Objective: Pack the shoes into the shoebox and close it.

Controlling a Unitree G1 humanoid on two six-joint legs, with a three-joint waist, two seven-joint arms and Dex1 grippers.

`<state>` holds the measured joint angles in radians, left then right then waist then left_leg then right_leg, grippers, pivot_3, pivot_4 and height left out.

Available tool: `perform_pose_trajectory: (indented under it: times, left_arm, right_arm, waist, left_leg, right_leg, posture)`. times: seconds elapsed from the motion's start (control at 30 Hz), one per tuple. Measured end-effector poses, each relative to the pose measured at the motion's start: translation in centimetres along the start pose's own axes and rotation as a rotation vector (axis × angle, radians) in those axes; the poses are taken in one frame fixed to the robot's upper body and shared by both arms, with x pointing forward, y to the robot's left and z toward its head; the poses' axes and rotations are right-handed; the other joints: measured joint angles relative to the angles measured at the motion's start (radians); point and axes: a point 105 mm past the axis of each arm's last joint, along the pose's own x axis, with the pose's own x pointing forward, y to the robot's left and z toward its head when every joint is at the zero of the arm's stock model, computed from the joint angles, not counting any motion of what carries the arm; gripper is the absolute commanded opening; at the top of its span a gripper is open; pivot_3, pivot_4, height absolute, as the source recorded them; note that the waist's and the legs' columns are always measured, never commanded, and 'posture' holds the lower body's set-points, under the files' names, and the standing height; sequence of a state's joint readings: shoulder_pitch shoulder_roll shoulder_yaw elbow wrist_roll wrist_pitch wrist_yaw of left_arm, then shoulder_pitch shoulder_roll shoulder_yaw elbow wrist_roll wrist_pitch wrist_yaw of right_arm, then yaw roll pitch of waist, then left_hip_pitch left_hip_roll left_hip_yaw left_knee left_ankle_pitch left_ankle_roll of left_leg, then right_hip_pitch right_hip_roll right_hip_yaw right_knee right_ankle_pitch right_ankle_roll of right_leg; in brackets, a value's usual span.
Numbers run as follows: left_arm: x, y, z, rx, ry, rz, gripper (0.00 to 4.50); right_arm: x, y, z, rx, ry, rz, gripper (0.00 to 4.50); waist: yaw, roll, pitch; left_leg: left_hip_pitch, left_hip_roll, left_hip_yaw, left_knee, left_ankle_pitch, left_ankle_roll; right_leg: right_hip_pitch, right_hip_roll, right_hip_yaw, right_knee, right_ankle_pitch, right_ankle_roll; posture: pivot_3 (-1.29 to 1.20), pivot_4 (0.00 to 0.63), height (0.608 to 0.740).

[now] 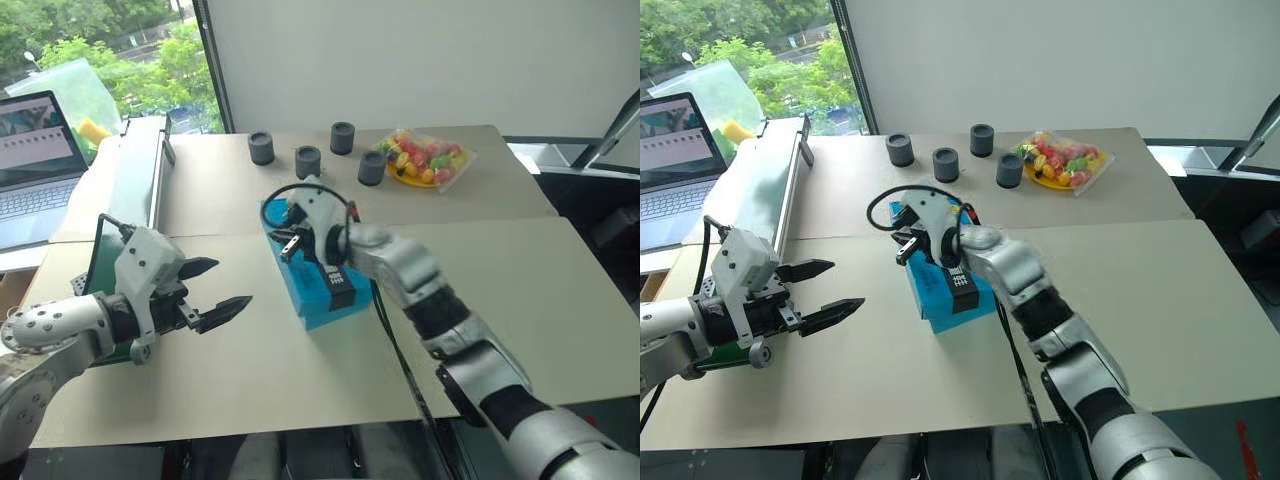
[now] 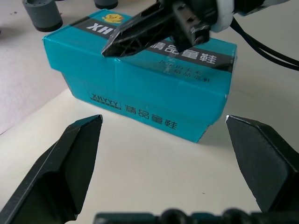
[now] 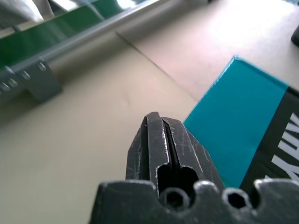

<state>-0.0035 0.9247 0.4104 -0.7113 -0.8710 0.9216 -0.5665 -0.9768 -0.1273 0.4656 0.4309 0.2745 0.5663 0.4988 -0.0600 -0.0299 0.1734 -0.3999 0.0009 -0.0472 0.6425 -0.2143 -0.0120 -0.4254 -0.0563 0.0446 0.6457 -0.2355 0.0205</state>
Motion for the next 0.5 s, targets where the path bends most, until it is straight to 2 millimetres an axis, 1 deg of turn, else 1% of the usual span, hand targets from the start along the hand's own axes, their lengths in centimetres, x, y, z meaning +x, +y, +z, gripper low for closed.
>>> perform_pose_trajectory:
  times: [0.03,0.1,0.2,0.3,0.37,0.43,0.5]
  left_arm:
    - [0.0,0.0,0.0,-0.001,-0.001,0.007,4.50]
    - [-0.1,-0.1,0.0,0.002,0.002,0.010,4.50]
    - [-0.4,-0.2,-0.2,-0.006,0.004,0.017,4.50]
    - [-0.6,-0.2,-0.3,-0.012,0.001,0.035,4.50]
    - [-0.7,-0.3,-0.4,-0.016,0.002,0.042,4.50]
    - [-0.7,-0.3,-0.3,-0.016,-0.004,0.051,4.50]
    - [-0.7,-0.4,-0.5,-0.028,-0.010,0.063,4.50]
  right_arm:
    - [0.6,0.3,-1.0,-0.025,0.042,0.017,0.08]
    - [1.3,0.7,-1.2,-0.085,0.079,0.050,0.08]
    - [1.6,0.6,-1.5,-0.113,0.111,0.060,0.08]
    - [1.8,0.6,-2.2,-0.118,0.138,0.065,0.08]
    - [1.8,0.6,-2.5,-0.117,0.145,0.071,0.08]
    - [1.9,0.6,-2.4,-0.095,0.130,0.076,0.08]
    - [1.6,0.4,-2.2,-0.006,0.077,0.073,0.08]
  waist:
    - [0.000,0.000,0.000]
    - [-0.001,0.000,0.000]
    - [-0.001,-0.001,-0.002]
    - [0.000,0.000,-0.005]
    - [0.001,0.000,-0.006]
    - [0.002,0.000,-0.008]
    - [0.003,-0.001,-0.009]
  left_leg:
    - [0.000,0.000,0.000,0.000,0.000,-0.001]
    - [0.003,-0.001,-0.001,0.000,0.000,-0.001]
    - [0.009,0.000,-0.002,-0.001,-0.001,-0.001]
    - [0.017,0.000,-0.001,-0.001,-0.001,-0.001]
    - [0.023,0.000,-0.002,-0.002,-0.001,-0.001]
    - [0.025,-0.001,-0.002,-0.002,-0.001,-0.001]
    - [0.024,-0.001,-0.002,-0.002,-0.001,-0.001]
  right_leg:
    - [0.000,0.000,0.000,0.000,0.000,0.000]
    - [0.002,-0.001,0.000,0.001,0.000,0.000]
    - [0.007,-0.001,0.001,0.001,0.000,0.000]
    - [0.016,-0.001,-0.001,0.000,-0.001,0.000]
    - [0.023,-0.001,-0.001,-0.002,-0.002,0.000]
    - [0.024,-0.001,-0.001,-0.002,-0.003,0.001]
    - [0.024,-0.001,-0.001,-0.002,-0.002,0.001]
  posture:
    - [0.00,0.150,0.740]
    - [0.00,0.150,0.740]
    - [0.00,0.150,0.740]
    - [0.00,0.150,0.740]
    - [0.00,0.150,0.740]
    - [0.00,0.150,0.740]
    - [0.00,0.150,0.740]
